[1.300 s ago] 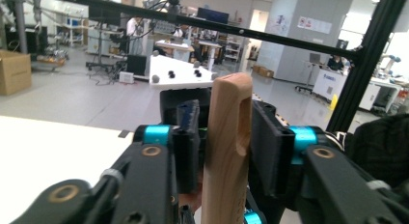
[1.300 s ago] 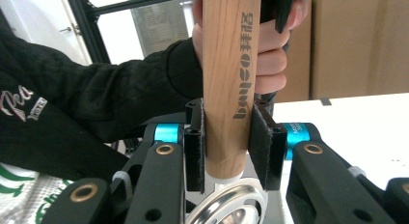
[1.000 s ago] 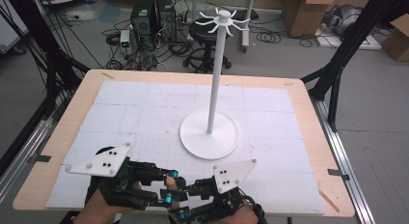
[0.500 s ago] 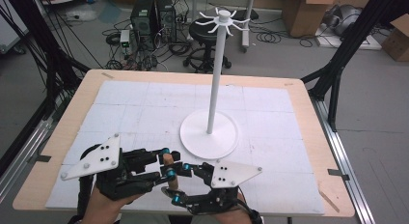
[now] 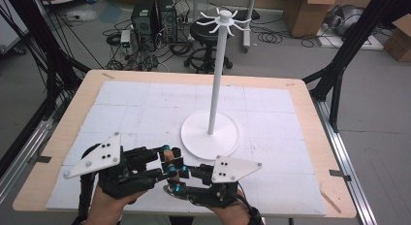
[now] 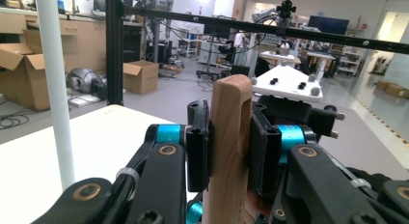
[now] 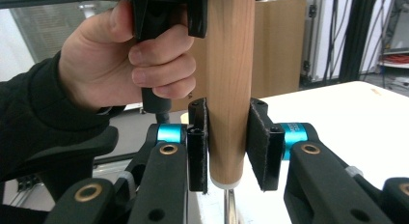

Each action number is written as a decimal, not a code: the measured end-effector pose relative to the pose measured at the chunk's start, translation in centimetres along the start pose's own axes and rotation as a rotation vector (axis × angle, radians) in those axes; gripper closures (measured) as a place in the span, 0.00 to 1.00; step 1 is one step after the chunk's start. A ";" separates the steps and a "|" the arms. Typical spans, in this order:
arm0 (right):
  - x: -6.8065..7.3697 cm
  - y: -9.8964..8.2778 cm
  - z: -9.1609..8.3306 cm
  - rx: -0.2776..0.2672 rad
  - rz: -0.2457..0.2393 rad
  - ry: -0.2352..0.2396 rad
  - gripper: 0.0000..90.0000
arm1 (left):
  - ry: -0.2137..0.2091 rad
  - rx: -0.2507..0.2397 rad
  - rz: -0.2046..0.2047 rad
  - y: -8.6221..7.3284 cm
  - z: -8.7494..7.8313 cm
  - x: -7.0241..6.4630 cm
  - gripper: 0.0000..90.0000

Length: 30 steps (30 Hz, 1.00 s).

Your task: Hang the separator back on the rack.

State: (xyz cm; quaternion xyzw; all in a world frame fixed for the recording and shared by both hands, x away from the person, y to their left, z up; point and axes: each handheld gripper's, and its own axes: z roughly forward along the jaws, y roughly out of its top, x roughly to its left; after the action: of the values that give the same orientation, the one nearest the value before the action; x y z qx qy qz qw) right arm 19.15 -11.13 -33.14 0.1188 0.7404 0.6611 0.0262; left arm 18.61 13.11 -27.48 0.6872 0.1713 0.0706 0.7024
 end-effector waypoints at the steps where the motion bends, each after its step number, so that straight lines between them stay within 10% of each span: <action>1: 0.0 0.0 0.0 0.006 -0.004 -0.003 0.79 | -0.004 0.000 -0.004 -0.1 -0.2 0.1 0.80; 5: -0.5 -0.1 0.1 0.032 0.004 0.003 0.80 | 0.042 -0.019 -0.009 -0.3 -1.7 0.7 0.52; 8: -1.4 -0.2 -0.1 0.035 0.018 -0.012 0.80 | 0.030 -0.022 -0.022 -1.2 -3.7 1.6 0.41; 13: -3.1 0.4 -0.9 0.025 0.028 -0.046 0.80 | 0.130 0.008 -0.026 -4.3 -7.7 3.4 0.27; 17: -4.9 2.0 -1.6 0.004 0.033 -0.075 0.80 | 0.240 0.029 -0.002 -6.6 -10.2 4.9 0.22; 30: -10.7 8.7 -3.5 -0.054 0.034 -0.134 0.79 | 0.341 0.032 0.002 -9.4 -12.9 7.1 0.21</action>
State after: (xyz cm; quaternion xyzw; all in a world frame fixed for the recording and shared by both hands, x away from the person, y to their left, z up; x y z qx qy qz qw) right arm 30.10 -15.97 -25.37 0.1748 0.7166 0.6719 0.0676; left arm 19.60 27.16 -37.81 0.6765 0.2882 0.1840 0.6522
